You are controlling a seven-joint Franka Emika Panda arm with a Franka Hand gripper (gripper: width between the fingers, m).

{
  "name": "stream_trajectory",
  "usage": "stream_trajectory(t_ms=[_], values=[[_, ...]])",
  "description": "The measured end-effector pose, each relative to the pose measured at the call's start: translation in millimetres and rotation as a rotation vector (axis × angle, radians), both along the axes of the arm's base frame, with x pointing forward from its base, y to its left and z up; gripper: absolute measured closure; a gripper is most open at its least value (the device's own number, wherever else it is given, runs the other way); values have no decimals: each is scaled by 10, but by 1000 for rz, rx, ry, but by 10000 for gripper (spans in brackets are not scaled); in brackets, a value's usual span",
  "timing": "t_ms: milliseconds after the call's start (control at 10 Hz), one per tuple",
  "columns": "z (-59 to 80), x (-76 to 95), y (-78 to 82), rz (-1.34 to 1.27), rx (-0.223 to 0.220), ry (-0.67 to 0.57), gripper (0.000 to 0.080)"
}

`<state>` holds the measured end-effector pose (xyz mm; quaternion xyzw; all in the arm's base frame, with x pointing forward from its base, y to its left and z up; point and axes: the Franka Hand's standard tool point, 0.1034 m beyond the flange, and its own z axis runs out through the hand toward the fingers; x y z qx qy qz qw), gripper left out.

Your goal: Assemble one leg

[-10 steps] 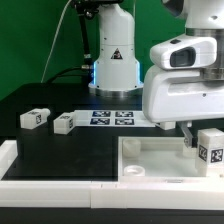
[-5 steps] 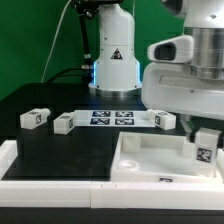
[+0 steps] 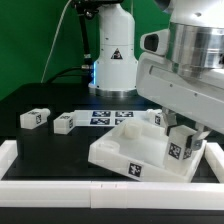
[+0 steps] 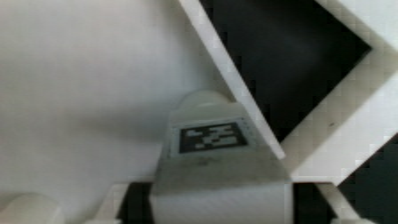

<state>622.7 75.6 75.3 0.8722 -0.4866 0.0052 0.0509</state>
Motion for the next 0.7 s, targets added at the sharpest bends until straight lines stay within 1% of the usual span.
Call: stream_trajectory(t_ms=[100, 200, 300, 400, 700], values=[[-3, 0, 8, 10, 1, 1, 387], [-3, 0, 7, 10, 1, 1, 246], [-3, 0, 8, 10, 1, 1, 246], [-4, -1, 8, 10, 1, 1, 170], [-4, -1, 8, 10, 1, 1, 151]])
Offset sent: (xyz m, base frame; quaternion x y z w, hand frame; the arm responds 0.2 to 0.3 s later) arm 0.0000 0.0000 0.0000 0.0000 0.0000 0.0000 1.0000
